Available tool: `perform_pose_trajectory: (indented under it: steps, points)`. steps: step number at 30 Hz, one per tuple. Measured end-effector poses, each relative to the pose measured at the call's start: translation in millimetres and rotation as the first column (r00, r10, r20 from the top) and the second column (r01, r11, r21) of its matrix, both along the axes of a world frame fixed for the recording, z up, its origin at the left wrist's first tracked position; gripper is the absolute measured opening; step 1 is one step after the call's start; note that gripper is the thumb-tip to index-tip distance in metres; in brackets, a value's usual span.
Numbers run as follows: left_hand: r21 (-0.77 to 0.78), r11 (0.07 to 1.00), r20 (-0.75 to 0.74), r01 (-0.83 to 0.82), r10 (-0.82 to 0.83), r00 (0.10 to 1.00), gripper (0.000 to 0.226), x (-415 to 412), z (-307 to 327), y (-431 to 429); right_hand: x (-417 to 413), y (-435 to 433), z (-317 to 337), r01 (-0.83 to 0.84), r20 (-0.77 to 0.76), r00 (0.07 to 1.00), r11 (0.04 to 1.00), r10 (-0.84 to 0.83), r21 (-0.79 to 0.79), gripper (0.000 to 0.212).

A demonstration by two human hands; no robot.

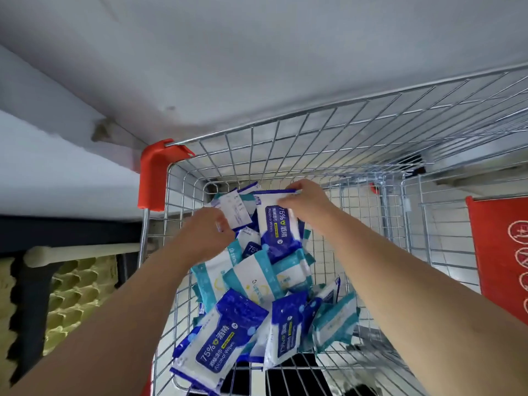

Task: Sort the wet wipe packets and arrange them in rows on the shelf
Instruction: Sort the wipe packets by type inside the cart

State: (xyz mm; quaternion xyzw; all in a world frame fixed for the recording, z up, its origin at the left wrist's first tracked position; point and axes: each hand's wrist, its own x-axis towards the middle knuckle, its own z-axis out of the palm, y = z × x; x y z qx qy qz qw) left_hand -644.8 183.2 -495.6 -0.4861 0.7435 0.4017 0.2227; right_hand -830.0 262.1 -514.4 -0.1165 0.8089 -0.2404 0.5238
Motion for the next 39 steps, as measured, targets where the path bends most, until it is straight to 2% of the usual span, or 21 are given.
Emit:
perform_pose_trajectory:
  steps: [2,4,8,11,15,17,19,22,24,26,28,32,36,38,39]
  points:
    - [0.021,0.997,-0.006,-0.069,0.069,0.998,0.018,-3,-7,3,2,-2,-2,-0.024,0.061,0.998,1.000,0.023,0.015,0.054]
    - [-0.012,0.990,-0.012,-0.139,0.139,0.990,0.025,-9,-12,3,3,-2,-4,-0.043,0.078,0.996,0.998,0.041,0.034,0.060]
    - [-0.088,0.915,0.008,-0.394,0.396,0.918,0.025,-18,-24,-5,-1,1,-9,0.026,0.131,0.991,0.999,-0.029,0.024,0.044]
    - [-0.080,0.857,-0.050,-0.510,0.507,0.860,0.043,-26,-24,-4,-8,9,-13,0.056,0.122,0.991,0.998,-0.053,-0.014,0.035]
    - [0.074,0.784,-0.105,-0.617,0.621,0.777,0.083,-35,-11,-2,-25,28,-9,0.075,0.099,0.993,0.996,-0.069,-0.054,0.023]
    - [0.202,0.743,-0.147,-0.638,0.667,0.730,0.079,-39,-4,5,-40,43,-5,0.093,0.099,0.991,0.994,-0.087,-0.062,0.022]
    - [0.275,0.755,-0.203,-0.595,0.651,0.732,0.059,-47,1,18,-57,62,0,0.094,0.079,0.993,0.994,-0.089,-0.062,0.016]
    - [0.382,0.761,-0.252,-0.524,0.631,0.733,0.055,-68,2,42,-84,94,5,0.137,0.017,0.991,0.989,-0.136,-0.051,0.005]
    - [0.393,0.792,-0.293,-0.467,0.589,0.753,0.040,-87,-1,56,-103,117,1,0.209,-0.037,0.976,0.975,-0.213,-0.077,0.006]
    - [0.311,0.861,-0.351,-0.403,0.498,0.793,0.033,-107,-7,72,-118,137,-3,0.310,-0.062,0.946,0.944,-0.318,-0.112,0.006]
    - [0.136,0.935,-0.387,-0.327,0.354,0.851,0.032,-129,-15,86,-131,155,-10,0.397,-0.051,0.911,0.905,-0.408,-0.154,0.009]
    - [-0.059,0.950,-0.414,-0.306,0.256,0.873,0.039,-168,-30,109,-154,178,-26,0.552,-0.008,0.825,0.808,-0.565,-0.206,0.016]
    - [-0.003,0.929,-0.475,-0.371,0.325,0.818,0.038,-197,-58,123,-166,186,-46,0.634,0.126,0.771,0.732,-0.625,-0.248,0.023]
    - [0.001,0.973,-0.468,-0.231,0.205,0.860,0.027,-208,-80,130,-165,187,-55,0.608,0.203,0.794,0.756,-0.574,-0.243,0.018]
    - [-0.011,0.989,-0.438,-0.149,0.129,0.890,0.023,-212,-90,133,-164,188,-59,0.589,0.214,0.807,0.779,-0.551,-0.216,0.032]
